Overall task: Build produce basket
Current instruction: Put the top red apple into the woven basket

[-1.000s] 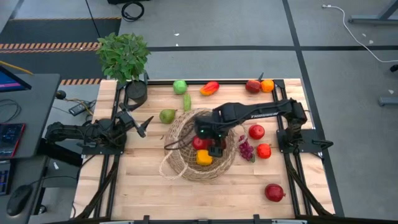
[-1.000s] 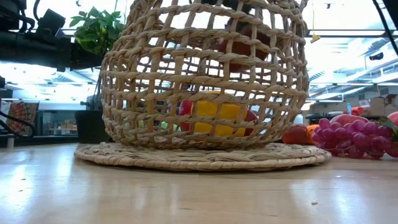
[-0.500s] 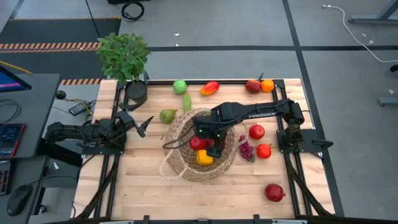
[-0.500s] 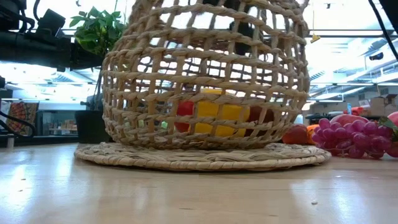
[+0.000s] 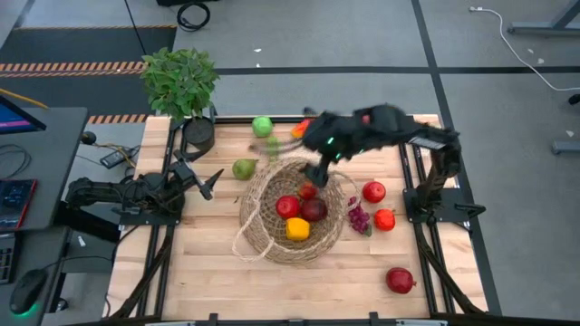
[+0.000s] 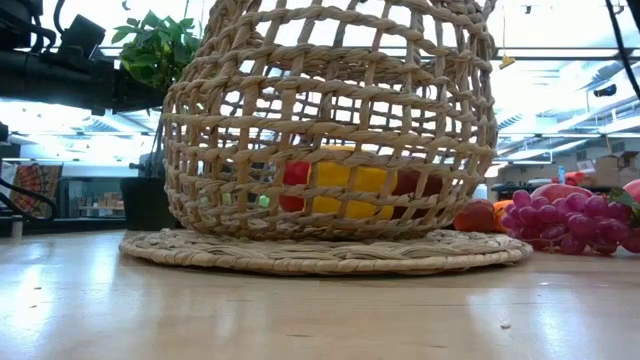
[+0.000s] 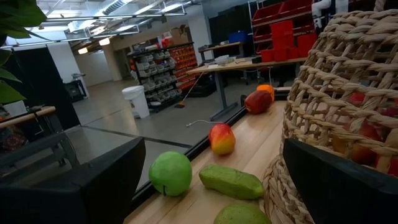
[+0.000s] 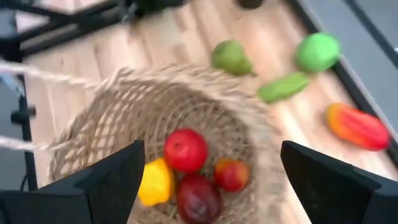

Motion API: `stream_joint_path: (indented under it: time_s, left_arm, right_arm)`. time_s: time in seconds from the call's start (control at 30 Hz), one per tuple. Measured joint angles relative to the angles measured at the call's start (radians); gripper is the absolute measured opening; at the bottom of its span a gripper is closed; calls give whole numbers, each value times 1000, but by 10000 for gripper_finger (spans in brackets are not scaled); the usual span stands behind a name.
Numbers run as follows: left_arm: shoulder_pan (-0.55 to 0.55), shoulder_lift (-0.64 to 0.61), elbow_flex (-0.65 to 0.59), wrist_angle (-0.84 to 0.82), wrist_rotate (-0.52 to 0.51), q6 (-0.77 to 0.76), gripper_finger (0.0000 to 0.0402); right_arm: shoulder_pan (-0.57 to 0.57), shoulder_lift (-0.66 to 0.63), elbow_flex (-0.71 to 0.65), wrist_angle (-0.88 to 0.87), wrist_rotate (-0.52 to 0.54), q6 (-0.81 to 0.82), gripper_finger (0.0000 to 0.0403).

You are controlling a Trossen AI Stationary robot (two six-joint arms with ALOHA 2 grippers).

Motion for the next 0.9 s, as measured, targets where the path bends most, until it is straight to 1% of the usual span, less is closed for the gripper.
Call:
stream_joint_path:
  time_s: [0.2,0.33,0.63,0.77,0.9]
  left_arm:
    - [0,0,0,0,0,0,388]
    - [0,0,0,-1,0,0,388]
    - [0,0,0,-1,0,0,388]
    - [0,0,0,-2,0,0,388]
    - [0,0,0,-2,0,0,388]
  right_arm:
    - [-110,-106,-92,-3,39,-24,377]
    - [-193,-198,-218,41,44,-48,377]
    - [-415,-412,-583,262,-56,-57,377]
    - [-497,-467,-718,315,-119,-57,377]
    - [-557,-476,-800,317,-158,-56,377]
